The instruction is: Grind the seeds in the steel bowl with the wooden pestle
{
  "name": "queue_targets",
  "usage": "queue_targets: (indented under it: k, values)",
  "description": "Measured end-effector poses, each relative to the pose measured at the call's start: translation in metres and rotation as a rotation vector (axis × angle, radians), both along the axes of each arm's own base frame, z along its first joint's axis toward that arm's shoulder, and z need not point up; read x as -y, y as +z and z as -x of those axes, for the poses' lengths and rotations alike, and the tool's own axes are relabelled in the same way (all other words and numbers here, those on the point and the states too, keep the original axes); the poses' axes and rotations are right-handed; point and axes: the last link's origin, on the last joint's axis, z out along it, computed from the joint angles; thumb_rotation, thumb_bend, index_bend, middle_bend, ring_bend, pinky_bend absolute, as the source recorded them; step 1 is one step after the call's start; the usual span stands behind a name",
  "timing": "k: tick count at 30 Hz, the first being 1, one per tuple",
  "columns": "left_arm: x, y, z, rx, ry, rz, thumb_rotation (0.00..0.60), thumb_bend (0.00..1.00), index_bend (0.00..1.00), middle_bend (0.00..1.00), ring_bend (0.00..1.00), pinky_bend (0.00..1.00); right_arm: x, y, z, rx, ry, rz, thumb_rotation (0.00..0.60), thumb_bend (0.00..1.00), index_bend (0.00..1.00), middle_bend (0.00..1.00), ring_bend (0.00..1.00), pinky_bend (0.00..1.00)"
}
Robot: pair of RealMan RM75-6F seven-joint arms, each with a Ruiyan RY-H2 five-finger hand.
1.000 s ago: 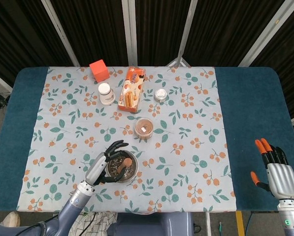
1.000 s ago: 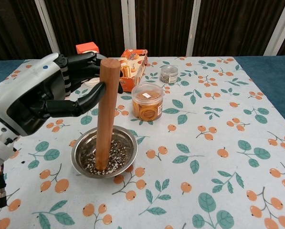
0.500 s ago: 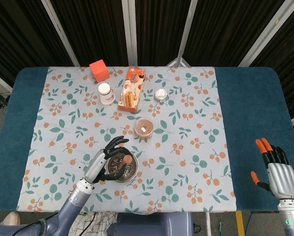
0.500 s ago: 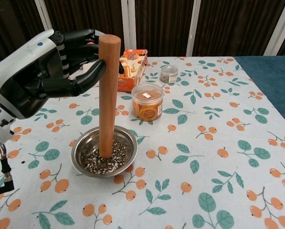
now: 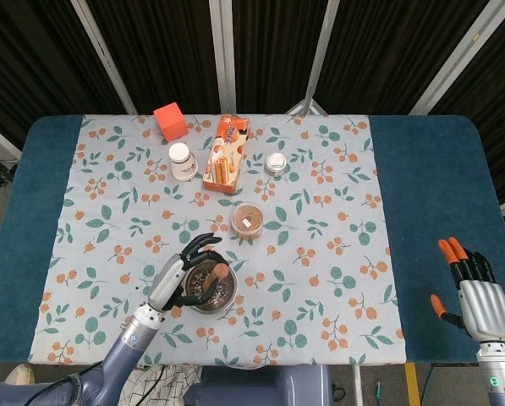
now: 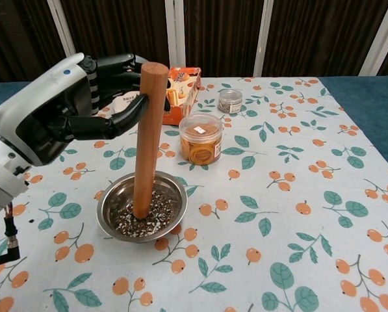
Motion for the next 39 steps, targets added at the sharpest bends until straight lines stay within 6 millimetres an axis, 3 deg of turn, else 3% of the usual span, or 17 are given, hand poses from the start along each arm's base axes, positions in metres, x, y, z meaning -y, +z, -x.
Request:
queue_targets:
  k: [12, 28, 39]
  values:
    - [0.001, -0.004, 0.011, 0.009, 0.029, 0.013, 0.6, 0.72, 0.66, 0.65, 0.16, 0.1, 0.0, 0.0, 0.0, 0.001, 0.001, 0.0, 0.6, 0.37, 0.0, 0.0, 0.0, 0.0]
    - [0.01, 0.024, -0.023, 0.057, -0.053, -0.045, 0.6, 0.72, 0.67, 0.65, 0.16, 0.1, -0.001, 0.001, -0.001, 0.004, 0.004, 0.001, 0.6, 0.37, 0.0, 0.0, 0.0, 0.0]
    - [0.01, 0.029, -0.026, 0.037, -0.053, -0.056, 0.6, 0.72, 0.67, 0.65, 0.16, 0.1, -0.001, 0.001, 0.0, 0.003, 0.001, 0.0, 0.6, 0.37, 0.0, 0.0, 0.0, 0.0]
